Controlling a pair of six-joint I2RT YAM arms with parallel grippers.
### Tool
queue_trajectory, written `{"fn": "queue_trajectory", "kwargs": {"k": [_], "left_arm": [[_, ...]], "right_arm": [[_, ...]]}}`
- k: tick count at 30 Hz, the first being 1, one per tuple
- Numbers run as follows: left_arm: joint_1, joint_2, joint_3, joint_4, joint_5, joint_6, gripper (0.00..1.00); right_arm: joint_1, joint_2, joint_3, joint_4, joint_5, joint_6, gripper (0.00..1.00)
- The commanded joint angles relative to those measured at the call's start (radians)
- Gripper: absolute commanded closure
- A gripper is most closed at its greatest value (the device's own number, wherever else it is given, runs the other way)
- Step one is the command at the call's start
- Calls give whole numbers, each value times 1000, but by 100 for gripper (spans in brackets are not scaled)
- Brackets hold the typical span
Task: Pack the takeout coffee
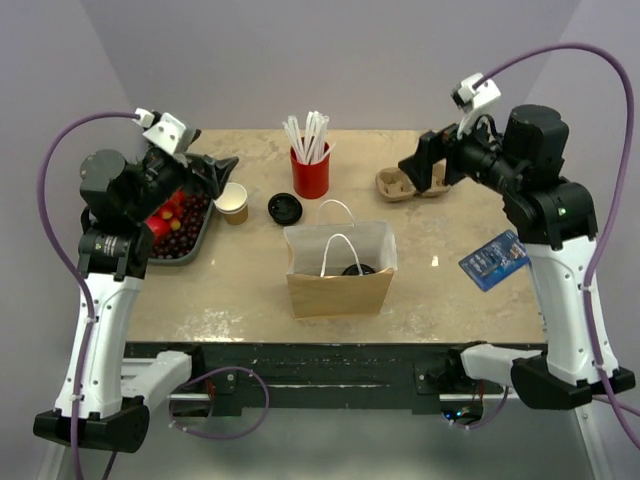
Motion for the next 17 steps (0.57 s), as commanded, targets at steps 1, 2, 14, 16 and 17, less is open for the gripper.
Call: {"fn": "queue_trajectory", "kwargs": {"k": [1, 2, 14, 16, 17], "left_arm": [[1, 4, 106, 50, -82, -35, 2], [1, 11, 117, 53, -123, -35, 1], [1, 220, 395, -2, -315, -20, 0], [1, 245, 396, 11, -305, -23, 0], [1, 255, 398, 23, -300, -26, 1]], "right_arm": [[-1, 69, 43, 188, 380, 212, 1], [-3, 77, 46, 208, 431, 234, 1], [-1, 115, 88, 355, 677, 156, 1], [-1, 137, 103, 331, 682, 169, 1], [-1, 149, 98, 334, 679, 171, 1]]}}
